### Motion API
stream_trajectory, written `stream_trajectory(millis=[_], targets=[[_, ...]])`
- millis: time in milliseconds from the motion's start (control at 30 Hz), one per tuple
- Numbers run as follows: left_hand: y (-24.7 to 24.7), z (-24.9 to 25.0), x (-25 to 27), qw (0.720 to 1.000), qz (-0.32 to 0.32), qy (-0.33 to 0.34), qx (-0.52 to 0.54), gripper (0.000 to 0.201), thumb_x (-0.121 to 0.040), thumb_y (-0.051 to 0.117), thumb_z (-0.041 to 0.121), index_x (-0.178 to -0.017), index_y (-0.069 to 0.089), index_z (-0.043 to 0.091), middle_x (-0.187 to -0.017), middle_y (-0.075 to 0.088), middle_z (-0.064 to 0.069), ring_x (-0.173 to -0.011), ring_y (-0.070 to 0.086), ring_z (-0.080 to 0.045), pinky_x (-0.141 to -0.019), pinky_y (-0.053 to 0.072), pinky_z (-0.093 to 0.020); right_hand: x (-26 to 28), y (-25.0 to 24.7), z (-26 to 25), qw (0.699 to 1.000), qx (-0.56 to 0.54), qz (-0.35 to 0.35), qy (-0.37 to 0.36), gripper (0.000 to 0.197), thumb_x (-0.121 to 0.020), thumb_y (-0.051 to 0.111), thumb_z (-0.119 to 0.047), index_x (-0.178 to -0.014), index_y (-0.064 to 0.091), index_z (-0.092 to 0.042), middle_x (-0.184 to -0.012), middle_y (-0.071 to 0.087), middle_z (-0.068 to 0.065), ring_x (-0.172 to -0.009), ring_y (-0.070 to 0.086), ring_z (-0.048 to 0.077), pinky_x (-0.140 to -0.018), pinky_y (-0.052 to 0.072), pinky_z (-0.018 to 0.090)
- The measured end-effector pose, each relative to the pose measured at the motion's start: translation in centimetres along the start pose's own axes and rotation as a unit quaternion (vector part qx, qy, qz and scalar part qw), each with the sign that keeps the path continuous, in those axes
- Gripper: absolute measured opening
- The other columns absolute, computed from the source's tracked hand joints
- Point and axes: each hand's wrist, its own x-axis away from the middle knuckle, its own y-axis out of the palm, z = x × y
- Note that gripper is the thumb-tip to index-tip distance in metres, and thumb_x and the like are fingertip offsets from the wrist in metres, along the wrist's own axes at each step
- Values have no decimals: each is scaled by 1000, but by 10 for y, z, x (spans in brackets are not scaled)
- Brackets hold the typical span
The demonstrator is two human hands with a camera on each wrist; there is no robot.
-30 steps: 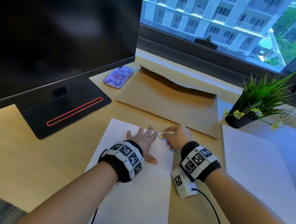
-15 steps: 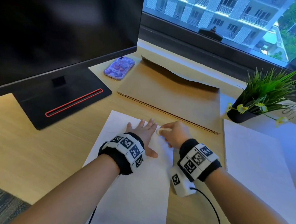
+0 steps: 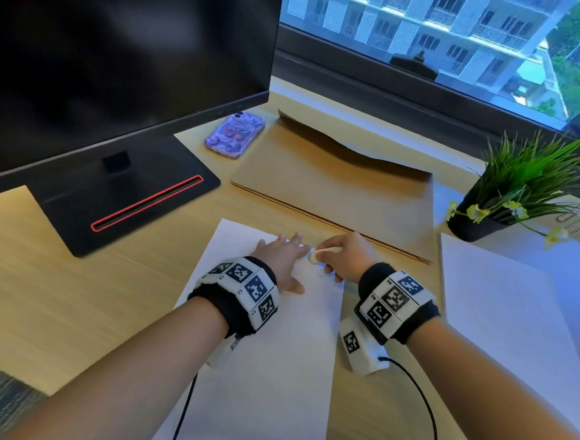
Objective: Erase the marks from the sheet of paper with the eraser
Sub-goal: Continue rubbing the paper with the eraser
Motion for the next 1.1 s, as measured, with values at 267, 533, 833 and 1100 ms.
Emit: stream_trajectory(millis=[267,533,833,1100], targets=[[6,-6,-3,999,-22,7,-23,94,-86,62,44,-152,-1,20,-155,-24,-7,-146,-8,-22,-118,7,-42,3,14,5,999,35,-8,-22,25,-91,58,-25,-113,67,-17,-111,64,9,-95,61,24,-80,50,34],[8,-9,-3,999,-30,9,-39,102,-83,63,51,-151,-8,22,-154,-26,-7,-145,-12,-21,-117,3,-42,9,15,0,999,40,-22,-9,26,-92,58,-26,-114,67,-16,-110,63,10,-97,60,21,-80,48,29],[9,-9,-2,999,-28,6,-30,103,-83,64,50,-151,-8,22,-155,-25,-7,-145,-13,-20,-118,2,-42,14,17,-3,996,88,22,-27,28,-92,56,-25,-118,65,-19,-120,62,7,-107,58,21,-84,45,28],[8,-9,-2,999,-31,6,-27,106,-82,65,50,-150,-10,20,-155,-24,-8,-145,-13,-22,-118,2,-44,16,12,-5,986,152,-9,-61,23,-93,56,-25,-113,66,-23,-115,64,6,-91,58,18,-73,43,26]])
